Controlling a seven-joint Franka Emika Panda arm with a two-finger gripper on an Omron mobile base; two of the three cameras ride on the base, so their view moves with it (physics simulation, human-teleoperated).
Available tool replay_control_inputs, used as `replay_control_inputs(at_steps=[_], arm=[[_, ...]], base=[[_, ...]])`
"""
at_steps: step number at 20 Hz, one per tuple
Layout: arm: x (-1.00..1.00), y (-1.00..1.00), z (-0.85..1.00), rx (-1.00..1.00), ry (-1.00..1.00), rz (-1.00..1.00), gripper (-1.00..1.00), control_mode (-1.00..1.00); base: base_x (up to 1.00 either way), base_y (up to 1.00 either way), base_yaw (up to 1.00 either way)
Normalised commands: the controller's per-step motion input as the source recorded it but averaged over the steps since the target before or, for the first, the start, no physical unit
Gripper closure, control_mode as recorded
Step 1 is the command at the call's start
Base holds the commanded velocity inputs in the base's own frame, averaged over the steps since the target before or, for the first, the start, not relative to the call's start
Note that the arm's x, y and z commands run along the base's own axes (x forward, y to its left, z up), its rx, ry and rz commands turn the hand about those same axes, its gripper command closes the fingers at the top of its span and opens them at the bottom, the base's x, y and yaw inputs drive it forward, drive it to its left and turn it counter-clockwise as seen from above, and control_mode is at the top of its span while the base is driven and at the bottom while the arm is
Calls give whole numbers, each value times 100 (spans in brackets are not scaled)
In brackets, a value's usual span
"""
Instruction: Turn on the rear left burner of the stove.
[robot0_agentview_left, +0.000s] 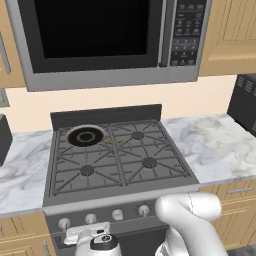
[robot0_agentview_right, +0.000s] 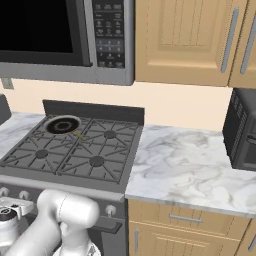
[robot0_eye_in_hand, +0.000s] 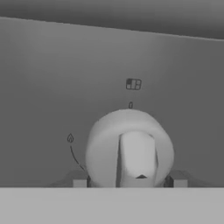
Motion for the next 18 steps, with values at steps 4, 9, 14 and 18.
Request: replay_control_inputs(at_steps=[4,9,14,18], arm=[[0,21,4,-24,17,0,100,-100],[0,22,0,-30,4,0,100,-100],[0,27,0,-33,0,1,100,-100],[0,29,1,-35,0,1,100,-100]], base=[[0,0,0],[0,0,0],[0,0,0],[0,0,0]])
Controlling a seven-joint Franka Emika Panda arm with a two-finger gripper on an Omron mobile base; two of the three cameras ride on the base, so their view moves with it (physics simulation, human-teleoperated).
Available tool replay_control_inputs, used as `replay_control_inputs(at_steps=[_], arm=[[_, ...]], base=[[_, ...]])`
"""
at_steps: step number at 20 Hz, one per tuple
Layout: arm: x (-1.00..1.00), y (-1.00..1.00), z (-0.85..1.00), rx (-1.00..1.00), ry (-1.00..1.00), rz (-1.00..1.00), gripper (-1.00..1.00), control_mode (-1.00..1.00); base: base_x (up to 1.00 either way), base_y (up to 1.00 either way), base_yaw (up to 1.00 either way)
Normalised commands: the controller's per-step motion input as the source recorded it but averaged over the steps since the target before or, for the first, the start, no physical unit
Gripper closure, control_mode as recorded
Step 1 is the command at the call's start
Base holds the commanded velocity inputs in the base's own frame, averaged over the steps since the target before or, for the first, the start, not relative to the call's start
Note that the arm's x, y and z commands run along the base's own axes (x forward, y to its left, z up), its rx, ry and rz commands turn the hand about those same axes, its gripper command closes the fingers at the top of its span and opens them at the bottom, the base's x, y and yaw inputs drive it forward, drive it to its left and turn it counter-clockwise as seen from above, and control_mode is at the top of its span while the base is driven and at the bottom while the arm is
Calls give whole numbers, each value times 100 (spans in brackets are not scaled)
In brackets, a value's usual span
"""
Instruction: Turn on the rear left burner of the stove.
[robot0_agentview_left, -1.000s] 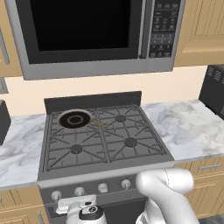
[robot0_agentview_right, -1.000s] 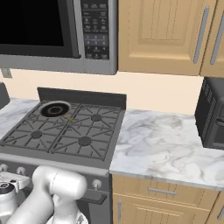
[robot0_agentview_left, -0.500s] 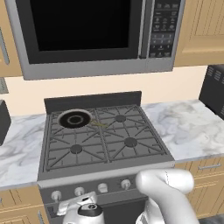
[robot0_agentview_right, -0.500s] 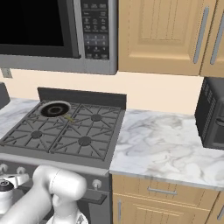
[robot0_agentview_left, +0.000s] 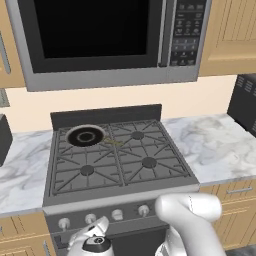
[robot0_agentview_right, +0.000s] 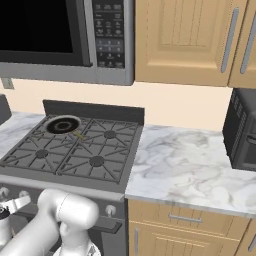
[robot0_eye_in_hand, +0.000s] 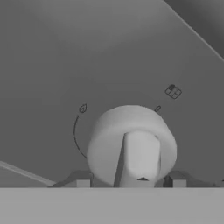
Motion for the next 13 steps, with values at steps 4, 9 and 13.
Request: replay_control_inputs(at_steps=[4,9,13], arm=[[0,25,7,-35,0,7,100,-100],[0,16,6,-32,0,9,100,-100],[0,15,2,-33,0,11,100,-100]], base=[[0,0,0],[0,0,0],[0,0,0]])
